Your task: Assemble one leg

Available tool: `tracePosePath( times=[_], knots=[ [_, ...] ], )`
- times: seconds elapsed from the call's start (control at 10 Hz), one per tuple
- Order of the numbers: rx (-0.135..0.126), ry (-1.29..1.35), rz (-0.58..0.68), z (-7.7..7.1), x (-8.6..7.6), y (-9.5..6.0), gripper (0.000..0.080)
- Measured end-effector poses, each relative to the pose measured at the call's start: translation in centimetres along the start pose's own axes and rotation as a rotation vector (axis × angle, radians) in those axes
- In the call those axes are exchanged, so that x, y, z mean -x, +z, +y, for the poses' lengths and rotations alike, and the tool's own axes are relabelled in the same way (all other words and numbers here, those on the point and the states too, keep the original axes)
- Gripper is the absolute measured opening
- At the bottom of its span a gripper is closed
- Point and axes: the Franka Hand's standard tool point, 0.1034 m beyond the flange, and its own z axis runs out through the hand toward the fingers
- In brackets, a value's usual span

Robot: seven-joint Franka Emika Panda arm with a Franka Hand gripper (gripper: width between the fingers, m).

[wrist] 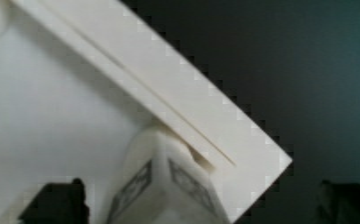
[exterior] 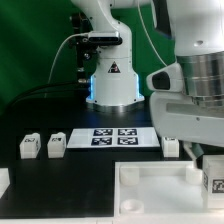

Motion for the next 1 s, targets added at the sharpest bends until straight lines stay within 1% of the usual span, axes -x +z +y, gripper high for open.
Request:
tracePosePath(
  times=[0.1, 0.2, 0.3, 0.5, 0.6, 0.7, 0.8, 0.9, 1.0],
  knots=[
    [0.007, -0.154, 0.010, 0.18, -0.61, -0.06, 0.0649],
    [0.014, -0.287, 0.016, 0.10, -0.83, 0.06, 0.0649],
    [0.015, -0.339, 0.016, -0.01, -0.69, 0.16, 0.0649],
    [0.014, -0.317, 0.016, 0.02, -0.71, 0.17, 0.0383],
    [0.015, -0.309, 0.015, 0.07, -0.71, 0.18, 0.0383],
    [0.016, -0.228, 0.015, 0.32, -0.80, 0.24, 0.0304],
    [0.017, -0.094, 0.017, 0.44, -0.89, 0.24, 0.0304],
    [0.008, 0.031, 0.014, 0.59, -1.03, 0.22, 0.0304],
    [-0.009, 0.215, 0.005, 0.87, -1.28, 0.16, 0.0304]
  ],
)
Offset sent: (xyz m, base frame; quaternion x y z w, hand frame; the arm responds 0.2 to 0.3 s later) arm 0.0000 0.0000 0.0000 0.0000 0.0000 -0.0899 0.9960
